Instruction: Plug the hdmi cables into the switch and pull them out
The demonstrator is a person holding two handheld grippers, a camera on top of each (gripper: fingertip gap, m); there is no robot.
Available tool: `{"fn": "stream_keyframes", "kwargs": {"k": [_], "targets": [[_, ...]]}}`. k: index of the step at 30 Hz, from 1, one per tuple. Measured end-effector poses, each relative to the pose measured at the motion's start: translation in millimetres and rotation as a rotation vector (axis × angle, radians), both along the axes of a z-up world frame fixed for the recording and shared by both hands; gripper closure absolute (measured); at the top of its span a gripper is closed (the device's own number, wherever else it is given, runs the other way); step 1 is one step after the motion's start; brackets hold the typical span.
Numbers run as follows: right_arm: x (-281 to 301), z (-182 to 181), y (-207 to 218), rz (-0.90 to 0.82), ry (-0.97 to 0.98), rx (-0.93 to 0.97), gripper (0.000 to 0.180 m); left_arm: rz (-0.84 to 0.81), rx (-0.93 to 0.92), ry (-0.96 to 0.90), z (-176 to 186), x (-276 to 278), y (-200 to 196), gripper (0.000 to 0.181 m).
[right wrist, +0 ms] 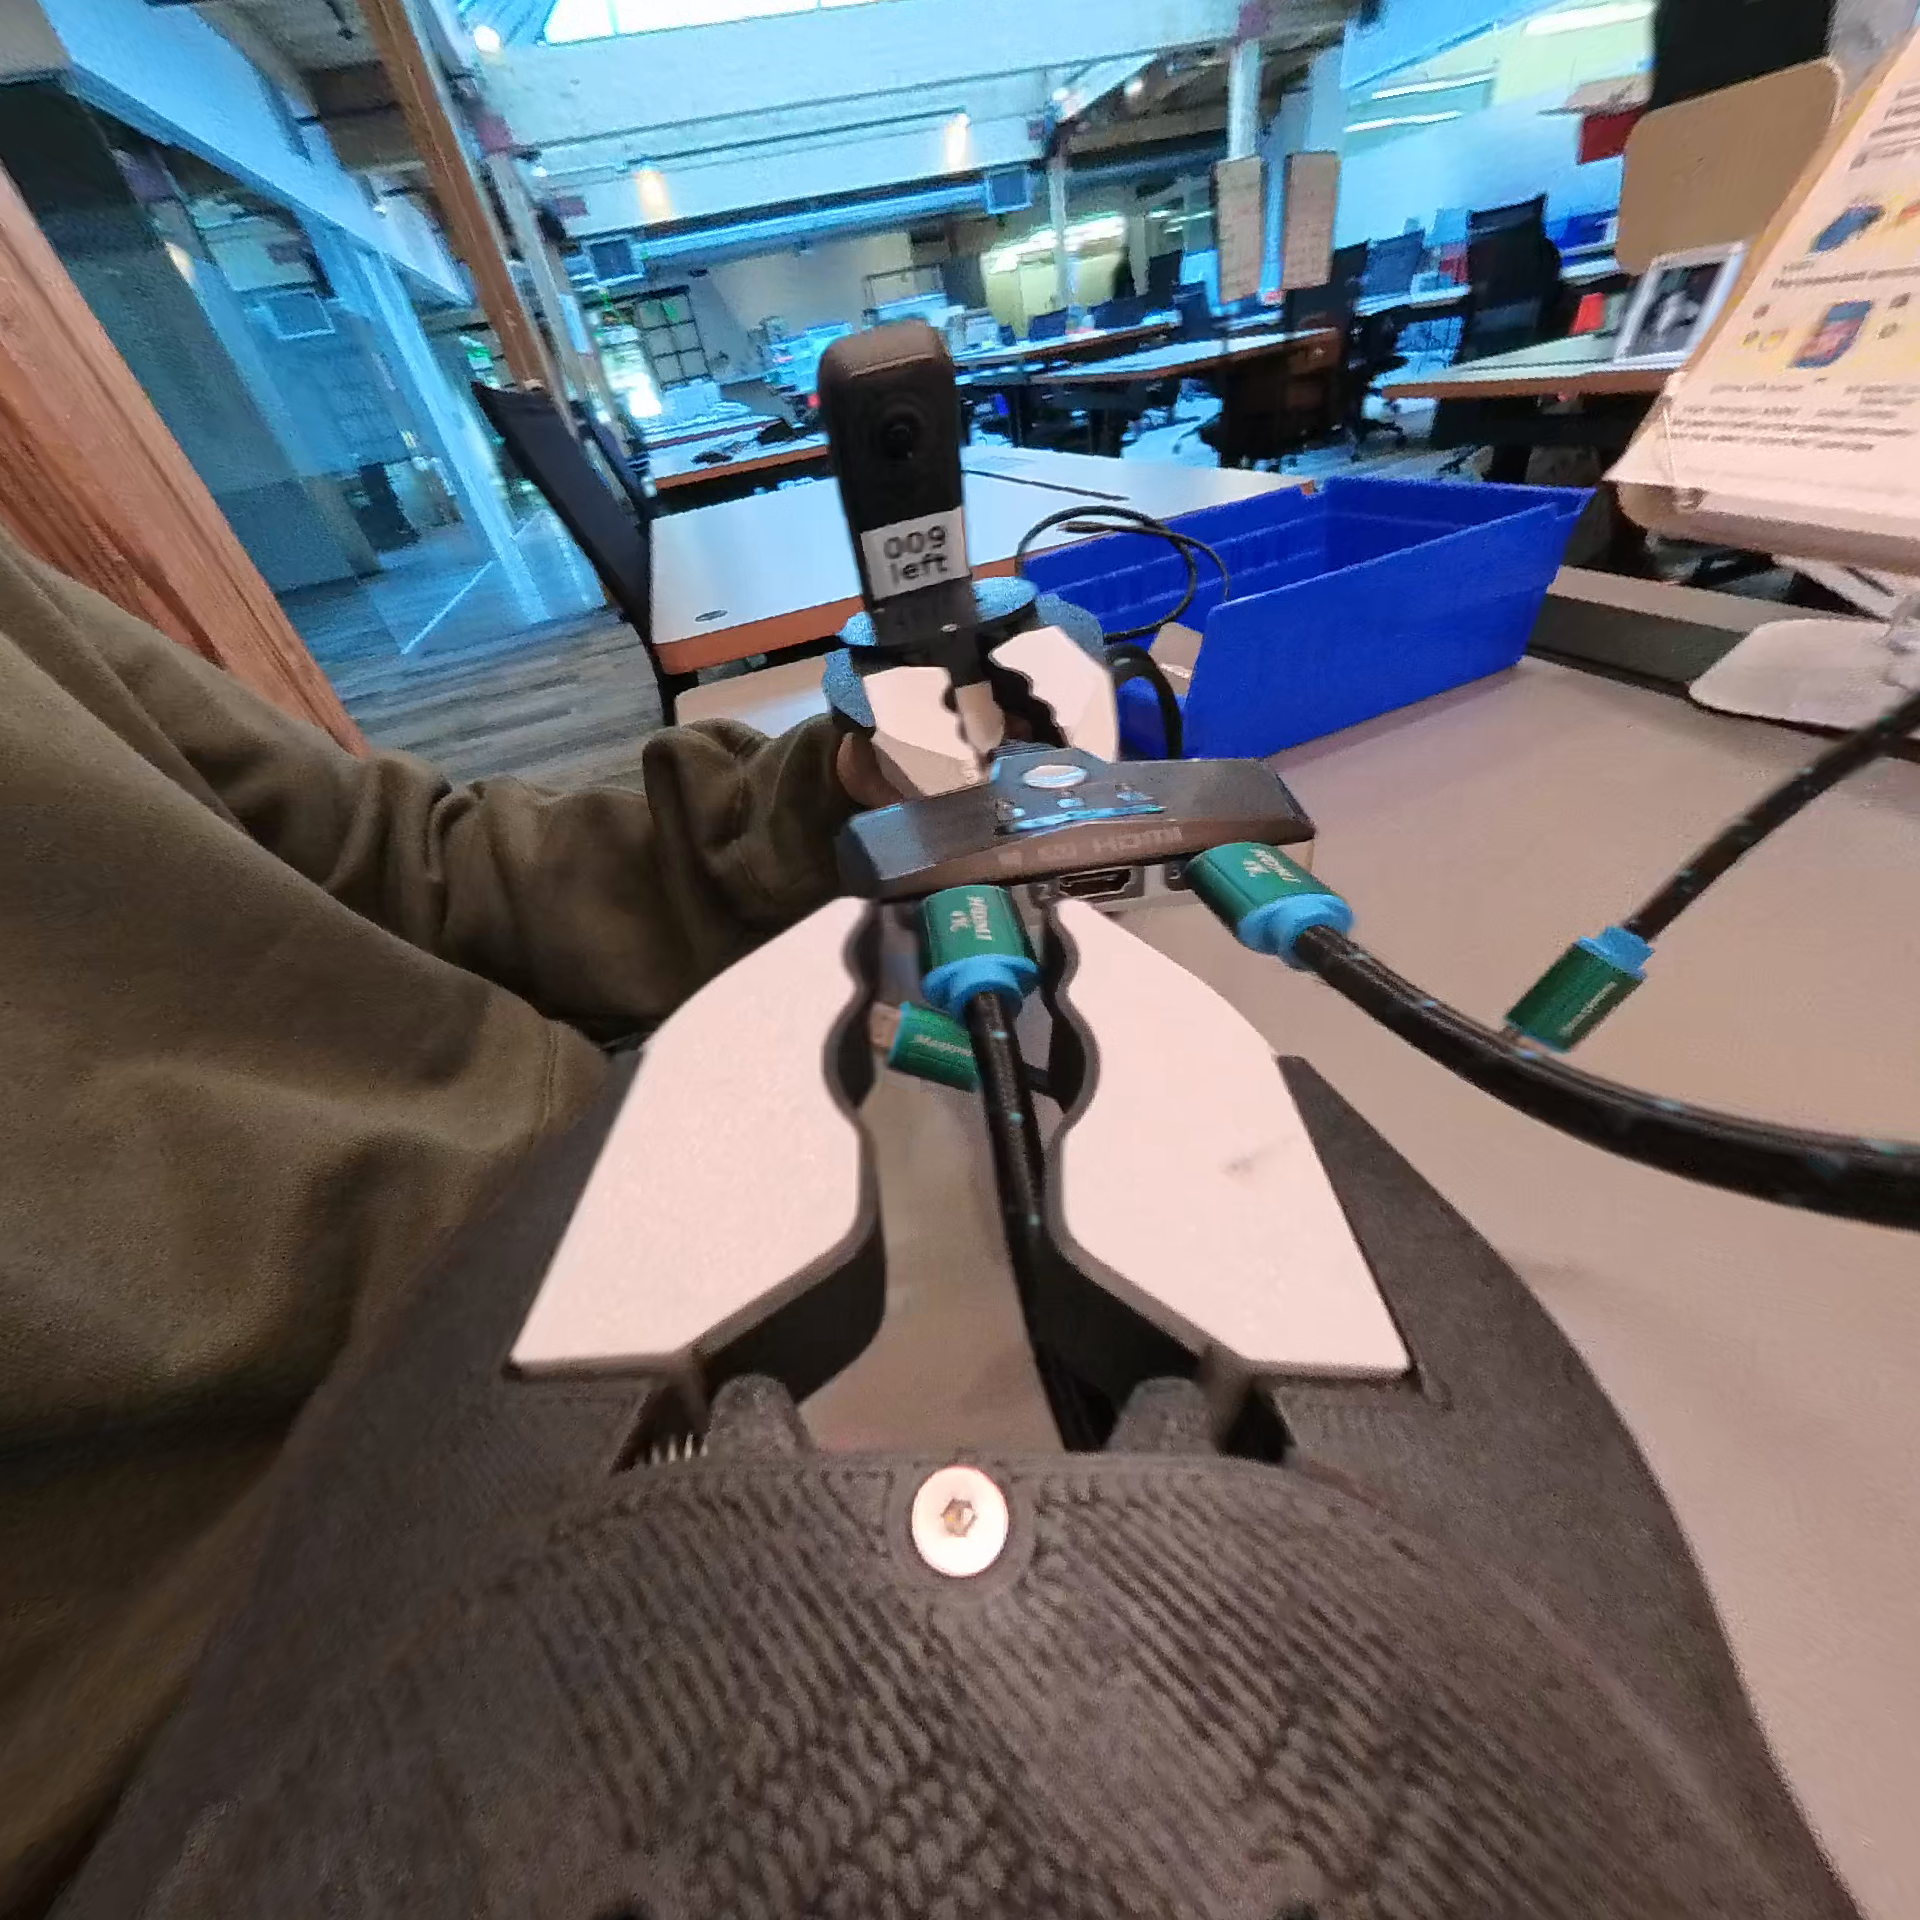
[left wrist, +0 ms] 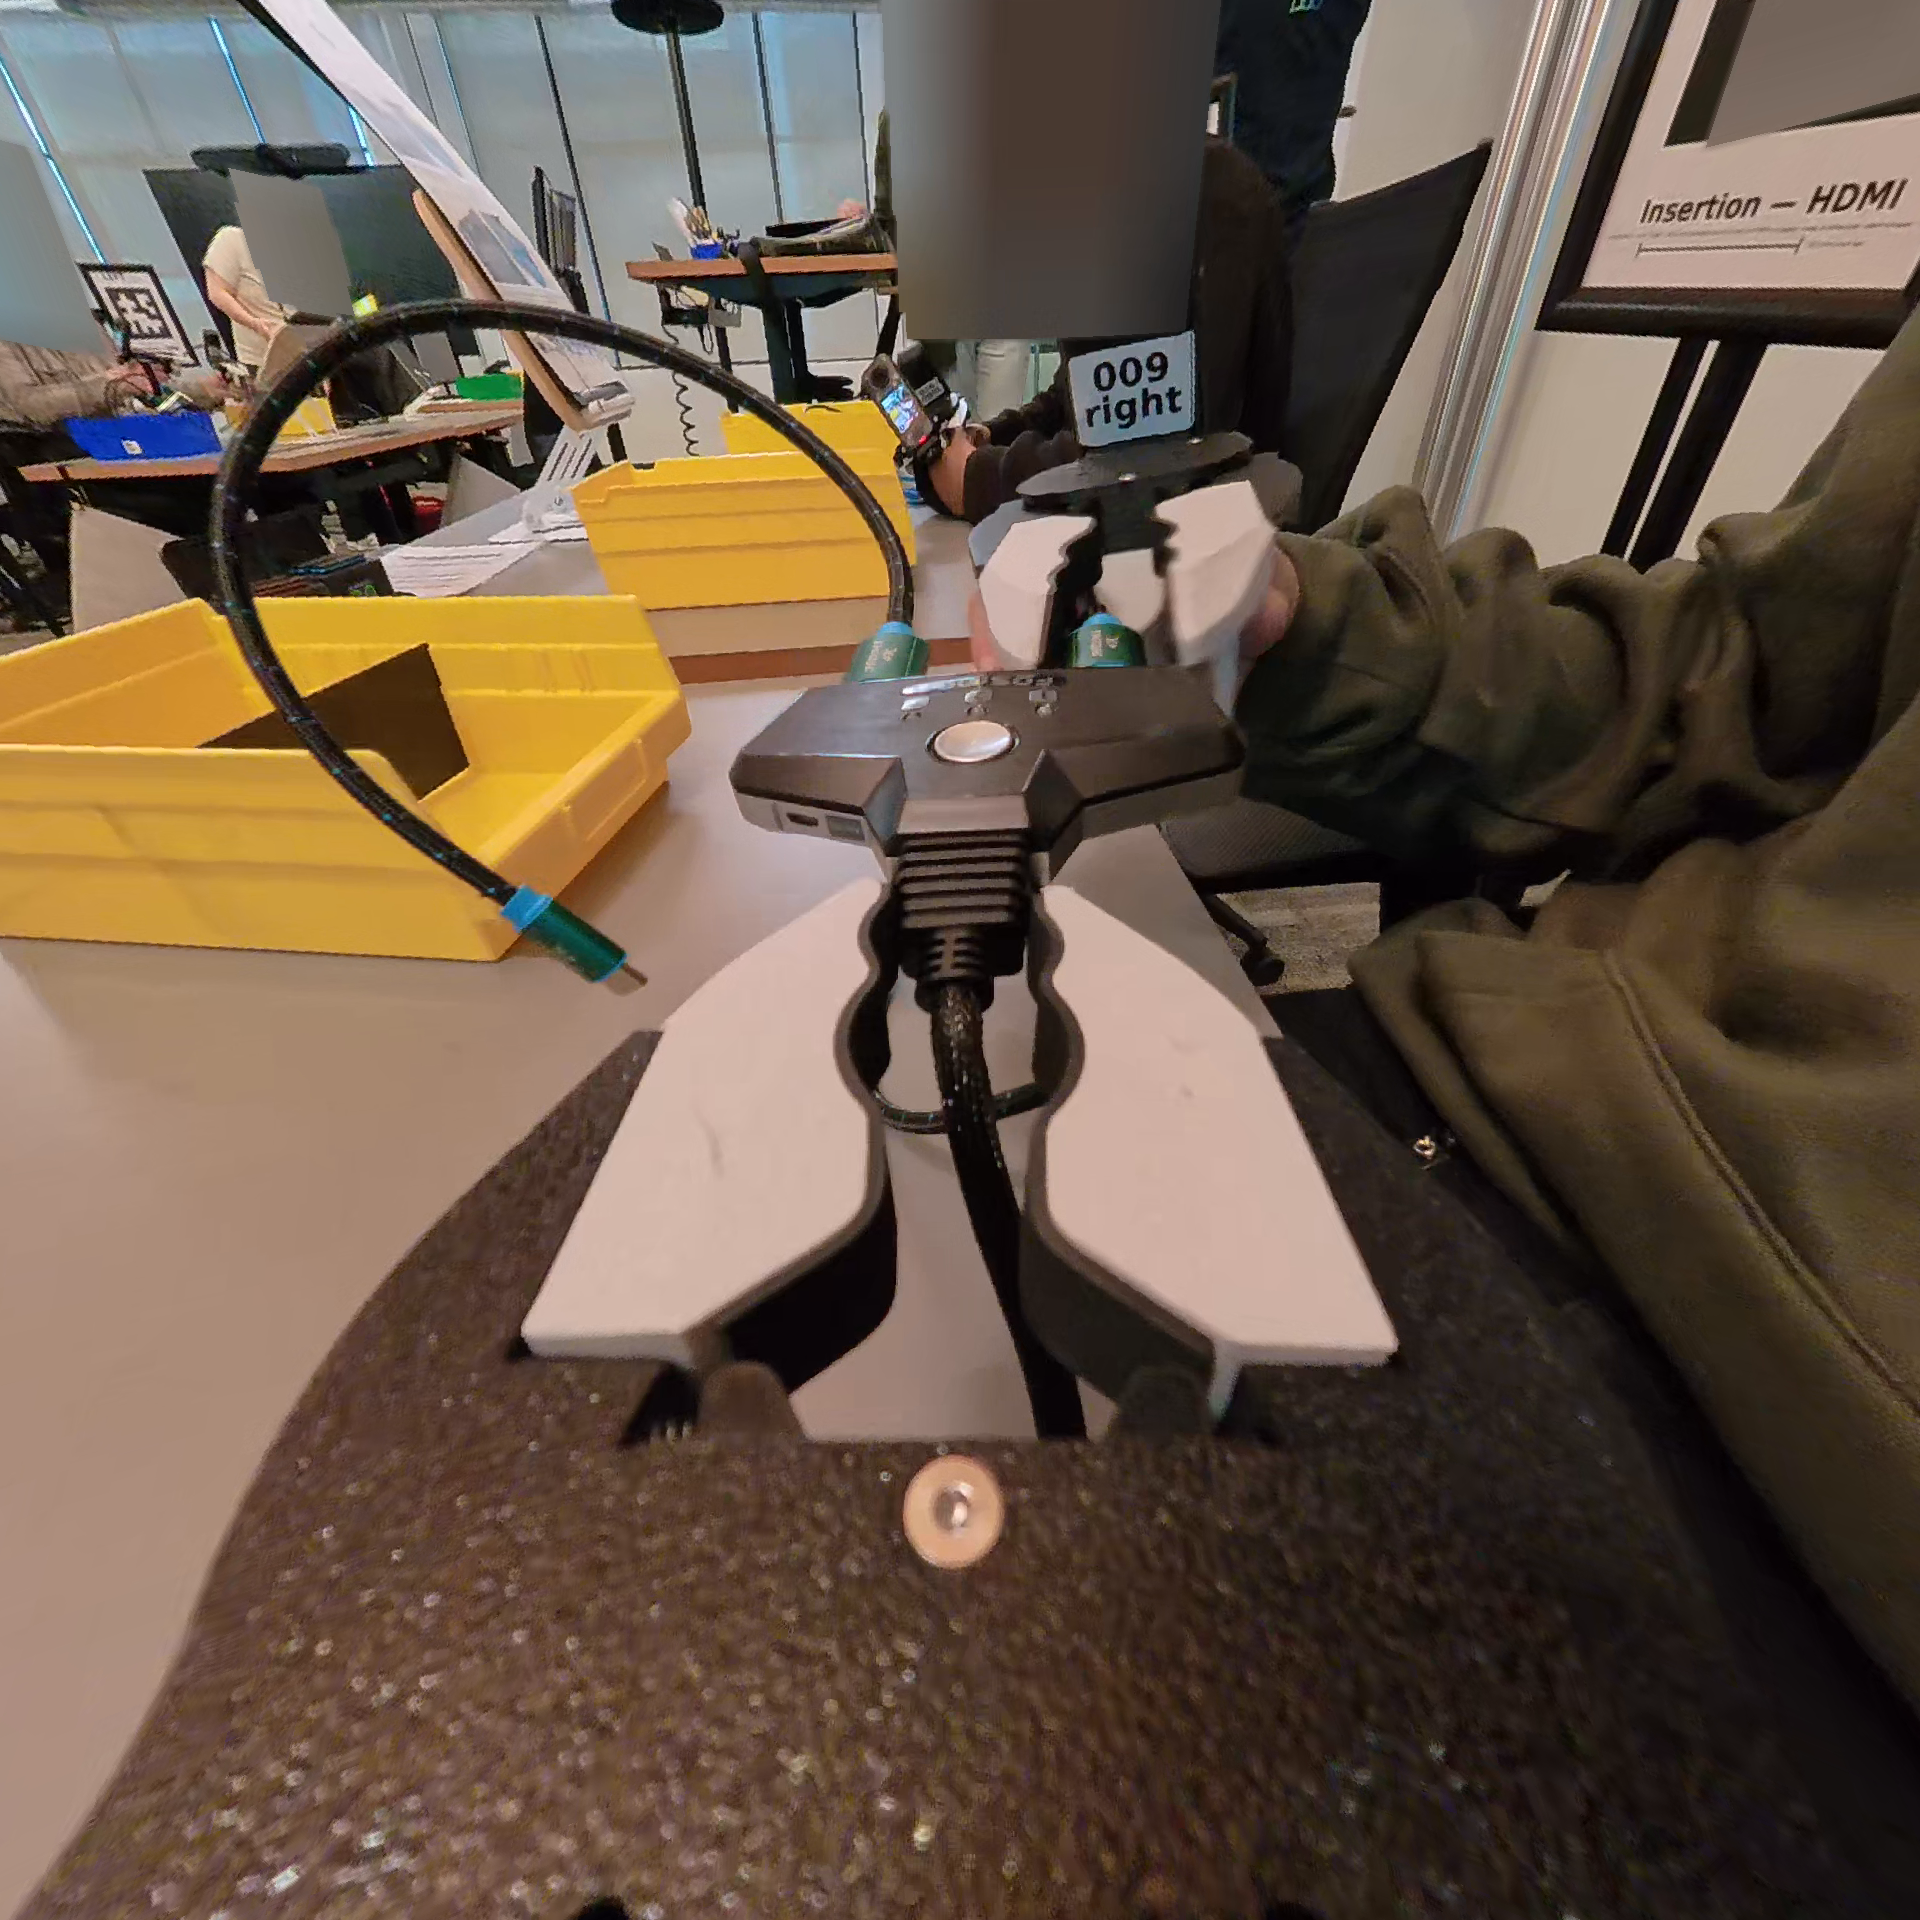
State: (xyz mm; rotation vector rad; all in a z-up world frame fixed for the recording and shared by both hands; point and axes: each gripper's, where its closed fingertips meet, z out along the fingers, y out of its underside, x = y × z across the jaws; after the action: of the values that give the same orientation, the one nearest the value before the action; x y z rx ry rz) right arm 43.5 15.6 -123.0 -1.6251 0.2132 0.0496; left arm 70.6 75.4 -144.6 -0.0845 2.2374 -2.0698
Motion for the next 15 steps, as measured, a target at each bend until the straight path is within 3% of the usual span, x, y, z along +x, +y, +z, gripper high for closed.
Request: {"fn": "stream_keyframes", "kwargs": {"k": [2, 6, 15], "targets": [[-6.1, -4.2, 1.6, 0.038, -0.019, -0.021, 0.134, -0.004, 0.006, 0.002, -0.8, -0.4, -0.6, 0.158], [-0.3, -15.5, 3.1, 0.02, -0.013, -0.079, 0.155, -0.01, 0.022, 0.001, -3.4, -1.4, -1.3, 0.158], [3.8, -16.6, 4.9, 0.009, 0.028, -0.076, 0.156, -0.003, 0.03, 0.012, -4.6, 0.4, 0.3, 0.158]]}}
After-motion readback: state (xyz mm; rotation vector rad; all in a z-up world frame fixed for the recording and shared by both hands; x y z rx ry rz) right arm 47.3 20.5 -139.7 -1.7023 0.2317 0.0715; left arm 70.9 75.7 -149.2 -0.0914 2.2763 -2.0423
